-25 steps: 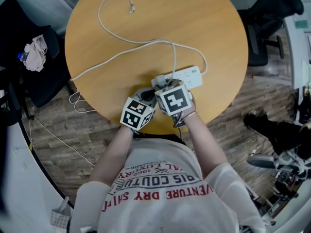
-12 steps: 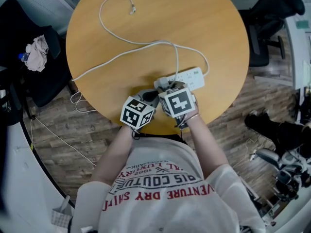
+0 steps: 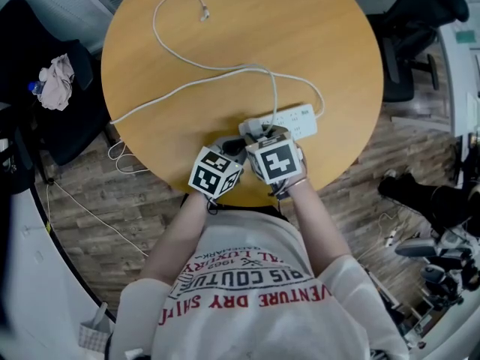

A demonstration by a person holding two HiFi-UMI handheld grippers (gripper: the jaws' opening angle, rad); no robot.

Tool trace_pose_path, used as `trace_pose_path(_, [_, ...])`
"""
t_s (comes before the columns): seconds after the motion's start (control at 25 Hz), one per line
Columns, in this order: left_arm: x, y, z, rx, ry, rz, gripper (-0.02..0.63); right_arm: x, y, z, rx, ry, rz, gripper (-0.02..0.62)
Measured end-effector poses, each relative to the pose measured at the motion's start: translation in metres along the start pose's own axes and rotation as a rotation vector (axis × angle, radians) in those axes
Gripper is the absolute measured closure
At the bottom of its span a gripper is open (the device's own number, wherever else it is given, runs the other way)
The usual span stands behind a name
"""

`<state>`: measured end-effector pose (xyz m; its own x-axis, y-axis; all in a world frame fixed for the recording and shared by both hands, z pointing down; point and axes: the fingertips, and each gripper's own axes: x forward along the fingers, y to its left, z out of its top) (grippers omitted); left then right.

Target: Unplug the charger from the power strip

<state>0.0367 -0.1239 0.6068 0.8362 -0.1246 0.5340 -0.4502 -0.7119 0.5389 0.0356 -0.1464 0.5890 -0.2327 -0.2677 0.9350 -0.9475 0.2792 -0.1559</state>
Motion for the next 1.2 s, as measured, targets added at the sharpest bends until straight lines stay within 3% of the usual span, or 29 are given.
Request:
trace_pose_path(0.24, [0.000, -0.003, -0.001, -0.023, 0.009, -0.020, 0.578, -0.002, -0.002, -0.005, 0.035, -0.010, -0.001, 0.436])
trace_pose_path(0.32, [0.000, 0.000, -0.001, -0.021, 0.010, -0.017, 0.578, -0.006, -0.001, 0.001, 0.102, -0.034, 0.047, 0.436])
trace_pose_path(0.4, [0.000, 0.005, -0.002, -0.019, 0.017, -0.003, 0.578, -0.026, 0.003, 0.026, 0.168, -0.123, 0.111, 0.439])
trace_pose_path(0.52, [0.001, 0.004, -0.002, 0.002, 0.038, 0.005, 0.578, -0.047, -0.004, 0.058, 0.020, -0.182, 0.027, 0.439])
trace_pose_path(0.72, [0.002, 0.001, -0.002, -0.027, 0.022, 0.001, 0.578, -0.052, -0.027, 0.052, 0.088, -0.188, 0.014, 0.438])
trace_pose_path(0.96, [-0.001, 0.001, -0.004, 0.000, 0.036, 0.020, 0.578, -0.042, -0.029, 0.046, 0.041, -0.178, -0.009, 0.437])
trace_pose_path(1.2, [-0.014, -0.002, 0.011, 0.057, -0.018, 0.044, 0.578, -0.028, -0.041, 0.058, -0.029, -0.169, -0.025, 0.437])
